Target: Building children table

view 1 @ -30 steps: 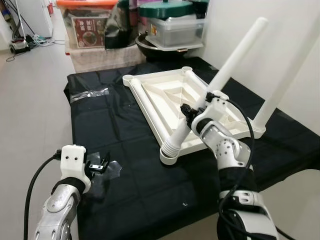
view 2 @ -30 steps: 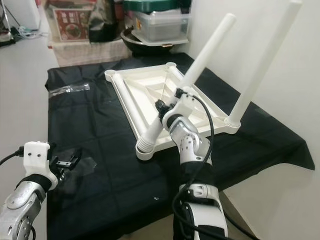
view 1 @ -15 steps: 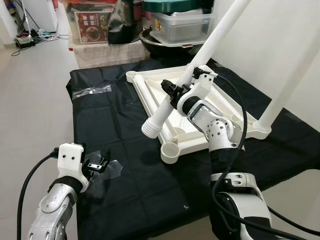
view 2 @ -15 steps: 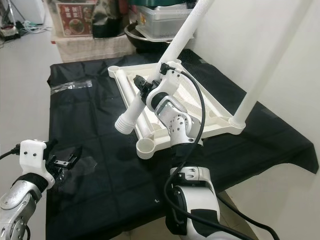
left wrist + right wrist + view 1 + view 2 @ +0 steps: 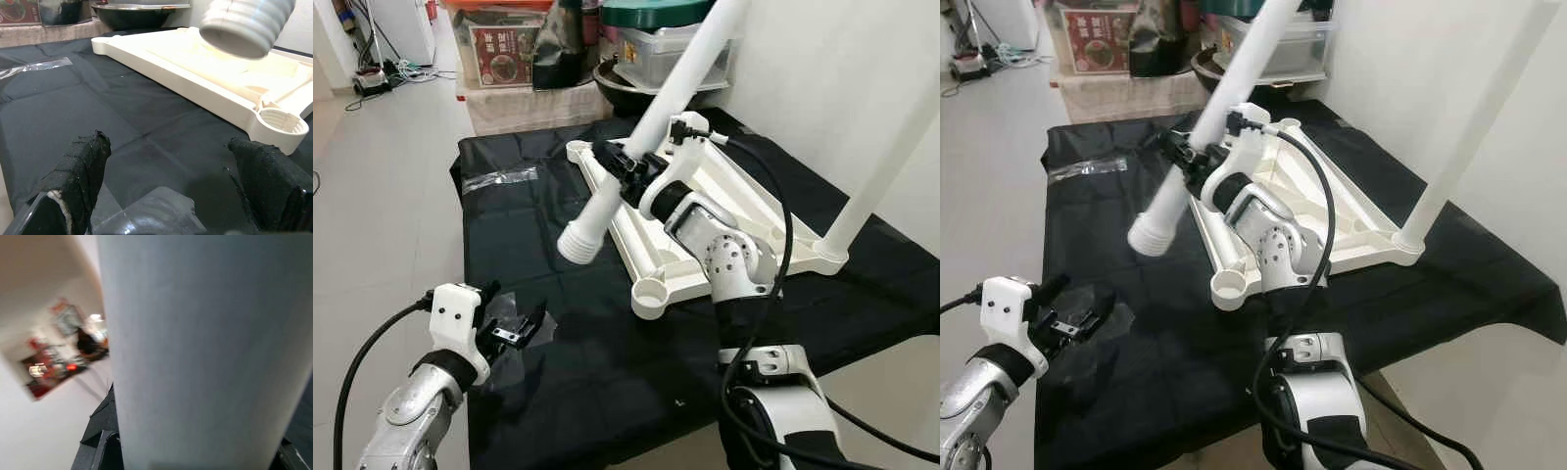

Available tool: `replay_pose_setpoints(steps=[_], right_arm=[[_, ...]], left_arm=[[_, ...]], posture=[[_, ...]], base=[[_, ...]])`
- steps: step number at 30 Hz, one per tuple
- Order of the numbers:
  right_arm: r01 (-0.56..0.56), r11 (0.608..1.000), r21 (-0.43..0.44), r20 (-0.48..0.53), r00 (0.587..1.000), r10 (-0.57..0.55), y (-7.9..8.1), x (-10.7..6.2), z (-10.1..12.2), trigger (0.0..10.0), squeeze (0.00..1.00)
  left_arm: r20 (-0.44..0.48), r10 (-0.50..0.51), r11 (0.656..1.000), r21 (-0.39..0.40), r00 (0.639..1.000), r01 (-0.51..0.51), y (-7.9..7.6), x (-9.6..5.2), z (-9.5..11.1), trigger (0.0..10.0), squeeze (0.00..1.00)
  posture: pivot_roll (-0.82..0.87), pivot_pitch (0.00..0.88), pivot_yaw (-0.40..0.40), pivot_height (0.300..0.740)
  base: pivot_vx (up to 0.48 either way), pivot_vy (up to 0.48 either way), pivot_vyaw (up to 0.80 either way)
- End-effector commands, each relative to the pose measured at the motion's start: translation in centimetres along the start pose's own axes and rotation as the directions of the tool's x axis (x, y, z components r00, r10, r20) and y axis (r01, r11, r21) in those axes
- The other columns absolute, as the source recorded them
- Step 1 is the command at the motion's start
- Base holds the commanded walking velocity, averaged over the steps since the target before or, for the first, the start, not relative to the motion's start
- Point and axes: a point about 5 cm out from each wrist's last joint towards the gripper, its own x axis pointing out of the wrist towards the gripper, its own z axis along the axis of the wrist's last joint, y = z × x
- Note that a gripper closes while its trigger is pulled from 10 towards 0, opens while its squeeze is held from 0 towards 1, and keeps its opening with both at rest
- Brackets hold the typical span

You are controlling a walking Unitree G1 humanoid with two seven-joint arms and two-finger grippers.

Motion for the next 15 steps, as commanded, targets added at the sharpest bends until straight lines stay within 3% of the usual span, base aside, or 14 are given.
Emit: replay_pose_setpoints(steps=[1, 3, 4, 6, 7, 8, 10, 12, 15], right_arm=[[-0.105, 0.994, -0.004, 0.032, 0.994, 0.105, 0.8, -0.3, 0.4, 0.0, 0.0], [-0.105, 0.994, -0.004, 0.032, 0.994, 0.105, 0.8, -0.3, 0.4, 0.0, 0.0], [-0.166, 0.986, -0.002, 0.036, 0.986, 0.166, 1.2, -0.5, 0.5, 0.0, 0.0], [-0.166, 0.986, -0.002, 0.036, 0.986, 0.166, 1.2, -0.5, 0.5, 0.0, 0.0], [-0.236, 0.972, -0.01, 0.022, 0.971, 0.236, 1.7, -0.7, 0.3, 0.0, 0.0], [-0.236, 0.972, -0.01, 0.022, 0.971, 0.236, 1.7, -0.7, 0.3, 0.0, 0.0], [-0.419, 0.908, -0.028, -0.035, 0.908, 0.418, 3.7, -1.2, -0.9, 0.0, 0.0], [-0.501, 0.865, -0.041, -0.066, 0.865, 0.498, 5.0, -1.3, -1.8, 0.0, 0.0], [-0.52, 0.853, -0.046, -0.073, 0.853, 0.516, 5.4, -1.2, -2.0, 0.0, 0.0]], left_arm=[[-0.013, -0.025, 1.0, 0.0, 1.0, 0.025, -0.3, -0.1, -0.1, 10.0, 0.0], [-0.013, -0.025, 1.0, 0.0, 1.0, 0.025, -0.3, -0.1, -0.1, 10.0, 0.0], [-0.012, -0.037, 0.999, -0.009, 0.999, 0.037, -0.5, -0.2, -0.1, 10.0, 0.0], [-0.012, -0.037, 0.999, -0.009, 0.999, 0.037, -0.5, -0.2, -0.1, 10.0, 0.0], [-0.007, -0.06, 0.998, -0.021, 0.998, 0.06, -0.7, -0.2, 0.0, 10.0, 0.0], [-0.007, -0.06, 0.998, -0.021, 0.998, 0.06, -0.7, -0.2, 0.0, 10.0, 0.0], [0.005, -0.196, 0.98, -0.034, 0.981, 0.196, -1.9, -0.1, 0.7, 10.0, 0.0], [0.008, -0.285, 0.958, -0.035, 0.959, 0.285, -2.6, 0.1, 1.1, 10.0, 0.0], [0.006, -0.314, 0.949, -0.034, 0.949, 0.314, -2.8, 0.2, 1.2, 10.0, 0.0]], posture=[[0.04, 0.0, -0.063, 0.74], [0.04, 0.0, -0.063, 0.74], [0.04, 0.0, -0.063, 0.74], [0.04, 0.0, -0.063, 0.74], [0.04, 0.0, -0.061, 0.74], [0.04, 0.0, -0.061, 0.74], [0.05, 0.0, -0.065, 0.74], [0.05, 0.0, -0.065, 0.74], [0.05, 0.0, -0.065, 0.74]], base=[[0.0, 0.0, 0.0], [0.0, 0.0, 0.0], [0.0, 0.0, 0.0], [0.0, 0.0, 0.0], [0.0, 0.0, 0.0], [0.0, 0.0, 0.0], [0.0, 0.0, 0.0], [0.0, 0.0, 0.0], [0.0, 0.0, 0.0]])
